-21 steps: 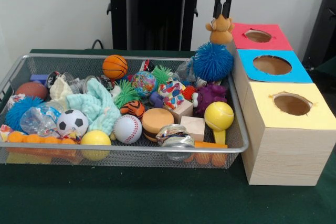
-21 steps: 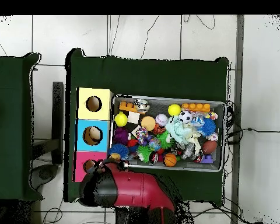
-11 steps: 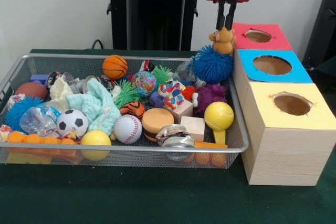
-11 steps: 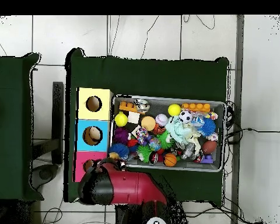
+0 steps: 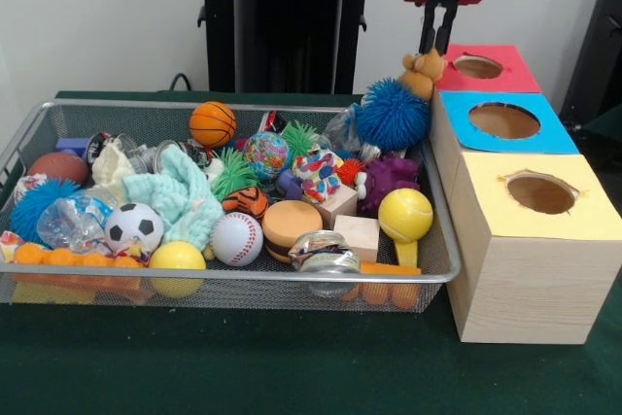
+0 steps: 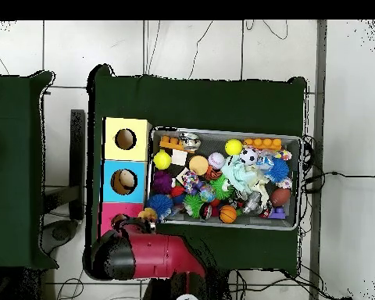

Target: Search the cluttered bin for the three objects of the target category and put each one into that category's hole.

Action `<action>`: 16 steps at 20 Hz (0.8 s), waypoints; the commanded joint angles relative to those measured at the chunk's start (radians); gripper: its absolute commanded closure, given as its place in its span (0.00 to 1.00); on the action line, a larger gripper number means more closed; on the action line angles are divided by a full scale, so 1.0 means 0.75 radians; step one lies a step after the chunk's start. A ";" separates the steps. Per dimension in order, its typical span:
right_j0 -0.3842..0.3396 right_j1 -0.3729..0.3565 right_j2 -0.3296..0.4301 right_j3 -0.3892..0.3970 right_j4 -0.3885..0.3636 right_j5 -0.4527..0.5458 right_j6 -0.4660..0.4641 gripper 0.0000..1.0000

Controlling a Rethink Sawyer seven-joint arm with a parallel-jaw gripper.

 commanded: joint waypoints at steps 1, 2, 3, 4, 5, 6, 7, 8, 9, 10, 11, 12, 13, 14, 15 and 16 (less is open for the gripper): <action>0.086 -0.015 -0.037 0.084 0.112 -0.026 0.414 1.00; 0.096 -0.015 -0.044 0.084 0.119 -0.024 0.415 1.00; 0.110 -0.025 -0.055 0.087 0.124 -0.012 0.422 1.00; 0.129 -0.032 -0.076 0.077 0.129 0.010 0.422 1.00; 0.146 -0.044 -0.095 0.072 0.136 0.035 0.419 1.00; 0.158 -0.052 -0.112 0.061 0.138 0.060 0.414 1.00; 0.165 -0.061 -0.124 0.055 0.141 0.081 0.406 1.00; 0.171 -0.069 -0.135 0.049 0.145 0.101 0.397 1.00; 0.178 -0.080 -0.145 0.044 0.148 0.121 0.388 1.00; 0.176 -0.087 -0.149 0.041 0.150 0.132 0.374 1.00; 0.173 -0.093 -0.153 0.039 0.151 0.143 0.359 1.00; 0.165 -0.093 -0.154 0.030 0.152 0.154 0.341 1.00; 0.160 -0.101 -0.158 0.031 0.149 0.160 0.325 1.00; 0.147 -0.103 -0.158 0.027 0.147 0.169 0.305 1.00; 0.138 -0.121 -0.162 0.052 0.141 0.160 0.289 1.00; 0.122 -0.127 -0.158 0.054 0.136 0.164 0.268 1.00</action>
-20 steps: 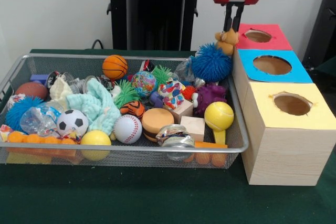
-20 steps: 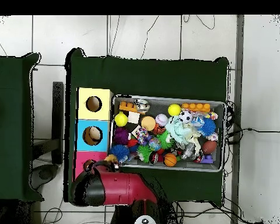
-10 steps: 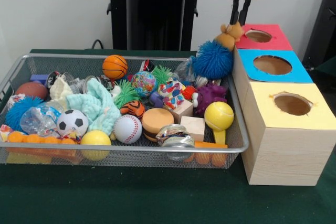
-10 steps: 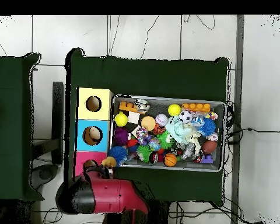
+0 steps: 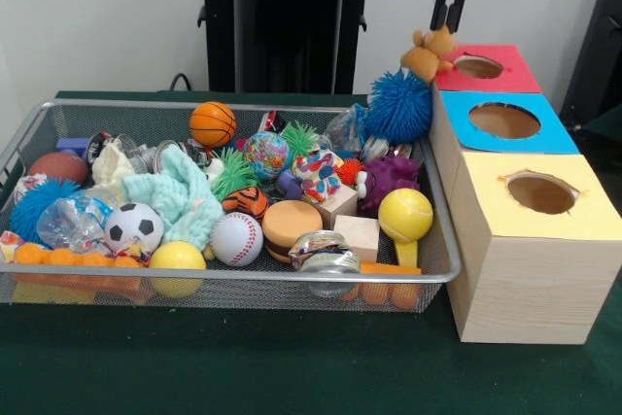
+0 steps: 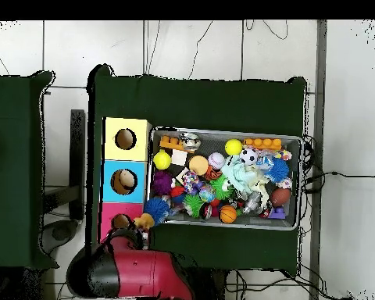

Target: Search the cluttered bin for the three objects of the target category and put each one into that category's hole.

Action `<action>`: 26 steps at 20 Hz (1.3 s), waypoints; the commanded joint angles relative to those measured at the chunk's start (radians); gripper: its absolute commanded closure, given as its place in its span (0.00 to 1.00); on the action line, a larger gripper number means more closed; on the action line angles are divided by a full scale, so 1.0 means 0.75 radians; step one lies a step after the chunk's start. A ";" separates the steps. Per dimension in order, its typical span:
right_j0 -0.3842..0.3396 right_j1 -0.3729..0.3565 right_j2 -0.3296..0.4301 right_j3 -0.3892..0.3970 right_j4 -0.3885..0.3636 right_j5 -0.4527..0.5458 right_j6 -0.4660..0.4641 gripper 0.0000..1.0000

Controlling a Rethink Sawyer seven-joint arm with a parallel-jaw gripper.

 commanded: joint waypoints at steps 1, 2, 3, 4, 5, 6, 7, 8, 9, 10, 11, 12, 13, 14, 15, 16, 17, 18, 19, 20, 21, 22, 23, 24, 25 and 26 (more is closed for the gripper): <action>-0.067 -0.082 -0.014 0.046 0.049 0.152 0.244 1.00; -0.080 -0.089 -0.015 0.041 0.041 0.163 0.226 1.00; -0.093 -0.114 -0.024 0.058 0.026 0.170 0.204 1.00; -0.104 -0.121 -0.029 0.050 0.014 0.184 0.185 1.00; -0.119 -0.129 -0.033 0.043 0.001 0.197 0.165 1.00; -0.129 -0.135 -0.033 0.035 -0.007 0.210 0.151 1.00; -0.149 -0.157 -0.030 0.054 -0.015 0.215 0.131 1.00; -0.154 -0.163 -0.031 0.046 -0.022 0.232 0.121 1.00; -0.167 -0.173 -0.030 0.048 -0.029 0.244 0.108 1.00; -0.170 -0.176 -0.032 0.036 -0.037 0.260 0.104 1.00; -0.179 -0.180 -0.031 0.027 -0.044 0.274 0.095 1.00; -0.183 -0.180 -0.029 0.020 -0.048 0.282 0.093 1.00; -0.195 -0.178 -0.023 0.014 -0.050 0.282 0.084 1.00; -0.199 -0.173 -0.016 0.010 -0.051 0.280 0.086 1.00; -0.207 -0.171 -0.010 0.010 -0.052 0.276 0.084 1.00; -0.205 -0.165 -0.004 0.008 -0.051 0.270 0.093 1.00; -0.203 -0.160 -0.002 0.003 -0.051 0.269 0.102 1.00; -0.195 -0.157 -0.003 -0.006 -0.052 0.275 0.112 1.00; -0.188 -0.153 -0.004 -0.015 -0.053 0.281 0.123 1.00; -0.173 -0.154 -0.008 -0.025 -0.054 0.294 0.136 1.00; -0.161 -0.160 -0.010 -0.027 -0.051 0.306 0.146 1.00; -0.149 -0.166 -0.013 -0.029 -0.048 0.318 0.157 1.00; -0.140 -0.170 -0.015 -0.031 -0.045 0.325 0.166 1.00; -0.128 -0.166 -0.014 -0.035 -0.040 0.329 0.179 1.00; -0.121 -0.166 -0.014 -0.035 -0.035 0.330 0.187 1.00; -0.110 -0.161 -0.014 -0.038 -0.030 0.329 0.199 1.00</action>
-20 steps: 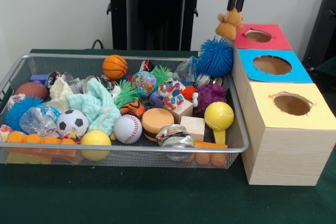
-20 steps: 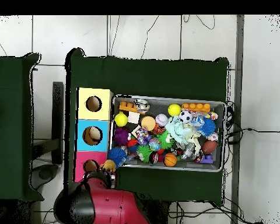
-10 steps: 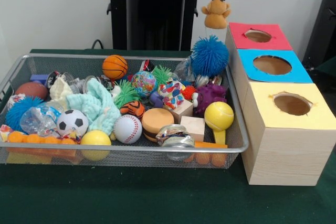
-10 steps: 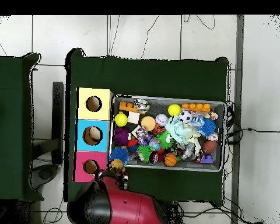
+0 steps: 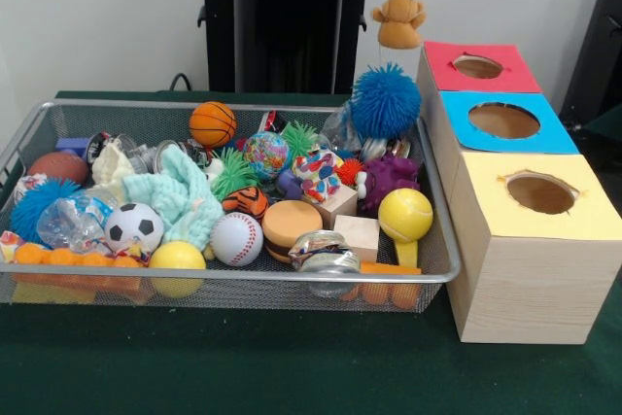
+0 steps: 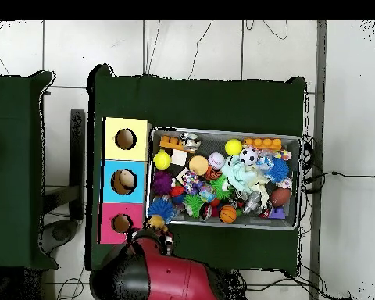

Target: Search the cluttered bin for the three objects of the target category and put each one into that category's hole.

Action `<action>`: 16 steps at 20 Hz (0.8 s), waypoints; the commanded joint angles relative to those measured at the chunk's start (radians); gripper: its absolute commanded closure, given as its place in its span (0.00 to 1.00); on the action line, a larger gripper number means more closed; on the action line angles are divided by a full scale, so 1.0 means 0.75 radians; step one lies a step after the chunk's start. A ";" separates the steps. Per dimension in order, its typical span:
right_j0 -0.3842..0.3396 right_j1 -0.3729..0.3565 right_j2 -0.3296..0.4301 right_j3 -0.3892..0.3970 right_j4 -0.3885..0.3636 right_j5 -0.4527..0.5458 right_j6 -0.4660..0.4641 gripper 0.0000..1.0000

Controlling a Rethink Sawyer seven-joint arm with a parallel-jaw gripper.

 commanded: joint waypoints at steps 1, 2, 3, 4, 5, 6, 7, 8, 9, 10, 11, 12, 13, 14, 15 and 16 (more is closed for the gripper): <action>0.043 0.001 0.027 -0.051 -0.026 0.161 0.207 1.00; 0.053 0.004 0.027 -0.051 -0.021 0.158 0.217 1.00; 0.059 0.004 0.025 -0.047 -0.017 0.154 0.222 1.00; 0.067 0.008 0.026 -0.047 -0.011 0.152 0.231 1.00; 0.073 0.005 0.026 -0.041 -0.006 0.148 0.234 1.00; 0.080 0.011 0.028 -0.043 0.000 0.146 0.241 1.00; 0.086 0.016 0.027 -0.045 0.005 0.142 0.246 1.00; 0.093 0.024 0.029 -0.046 0.012 0.135 0.254 1.00; 0.098 0.029 0.030 -0.043 0.018 0.127 0.261 1.00; 0.100 0.038 0.039 -0.030 0.040 0.124 0.278 1.00; 0.098 0.050 0.048 -0.017 0.057 0.109 0.288 1.00; 0.102 0.062 0.052 -0.017 0.060 0.087 0.293 1.00; 0.109 0.070 0.050 -0.016 0.058 0.064 0.297 1.00; 0.118 0.080 0.044 -0.023 0.051 0.043 0.299 1.00; 0.128 0.086 0.040 -0.023 0.046 0.024 0.303 1.00; 0.134 0.093 0.037 -0.027 0.044 0.014 0.307 1.00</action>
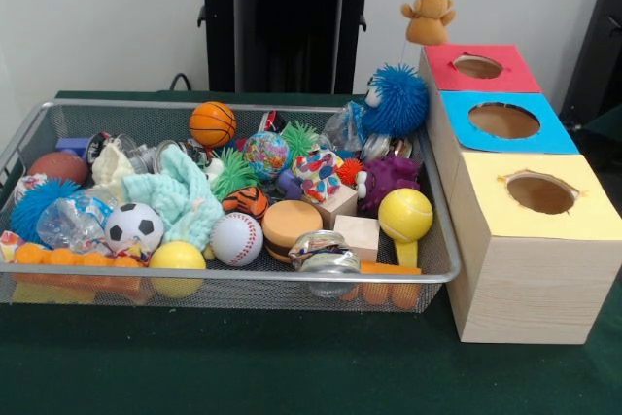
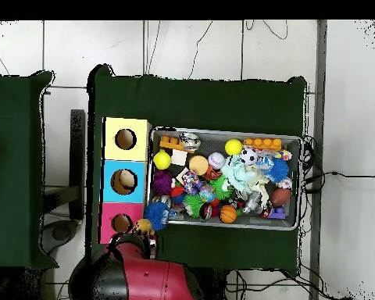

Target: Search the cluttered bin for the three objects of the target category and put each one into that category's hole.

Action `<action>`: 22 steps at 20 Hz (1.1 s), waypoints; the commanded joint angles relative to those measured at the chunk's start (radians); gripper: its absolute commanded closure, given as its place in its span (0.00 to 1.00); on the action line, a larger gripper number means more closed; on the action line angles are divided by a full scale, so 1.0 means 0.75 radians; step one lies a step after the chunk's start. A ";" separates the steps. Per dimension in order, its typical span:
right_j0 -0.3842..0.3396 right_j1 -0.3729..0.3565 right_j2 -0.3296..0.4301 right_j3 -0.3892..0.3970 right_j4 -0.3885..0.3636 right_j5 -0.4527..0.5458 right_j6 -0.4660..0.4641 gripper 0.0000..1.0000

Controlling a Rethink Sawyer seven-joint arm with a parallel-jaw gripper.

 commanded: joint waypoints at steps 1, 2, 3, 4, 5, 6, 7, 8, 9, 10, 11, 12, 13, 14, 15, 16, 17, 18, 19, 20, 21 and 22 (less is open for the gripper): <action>0.034 0.083 0.034 -0.016 0.041 0.001 0.317 1.00; 0.039 0.087 0.033 -0.016 0.044 -0.003 0.320 1.00; 0.050 0.089 0.032 -0.014 0.048 -0.009 0.327 1.00; 0.049 0.095 0.037 -0.012 0.052 -0.023 0.326 1.00; 0.050 0.103 0.046 -0.008 0.058 -0.042 0.325 1.00; 0.045 0.112 0.056 -0.008 0.061 -0.061 0.318 1.00; 0.049 0.121 0.058 -0.013 0.062 -0.073 0.319 1.00; 0.048 0.127 0.060 -0.015 0.062 -0.082 0.316 1.00; 0.054 0.127 0.057 -0.011 0.061 -0.093 0.319 1.00; 0.050 0.131 0.061 -0.010 0.064 -0.101 0.316 1.00; 0.052 0.132 0.060 -0.009 0.064 -0.107 0.315 1.00; 0.048 0.138 0.063 -0.013 0.064 -0.112 0.312 1.00; 0.055 0.134 0.057 -0.017 0.064 -0.106 0.315 1.00; 0.055 0.141 0.056 -0.023 0.066 -0.112 0.317 1.00; 0.061 0.161 0.058 -0.041 0.073 -0.117 0.326 1.00; 0.063 0.171 0.058 -0.049 0.076 -0.127 0.330 1.00; 0.071 0.189 0.053 -0.065 0.078 -0.132 0.337 1.00; 0.079 0.207 0.048 -0.081 0.080 -0.136 0.344 1.00; 0.096 0.231 0.041 -0.104 0.085 -0.136 0.356 1.00; 0.098 0.240 0.039 -0.112 0.087 -0.138 0.356 1.00; 0.109 0.243 0.035 -0.115 0.093 -0.137 0.363 1.00; 0.110 0.248 0.032 -0.123 0.095 -0.133 0.360 1.00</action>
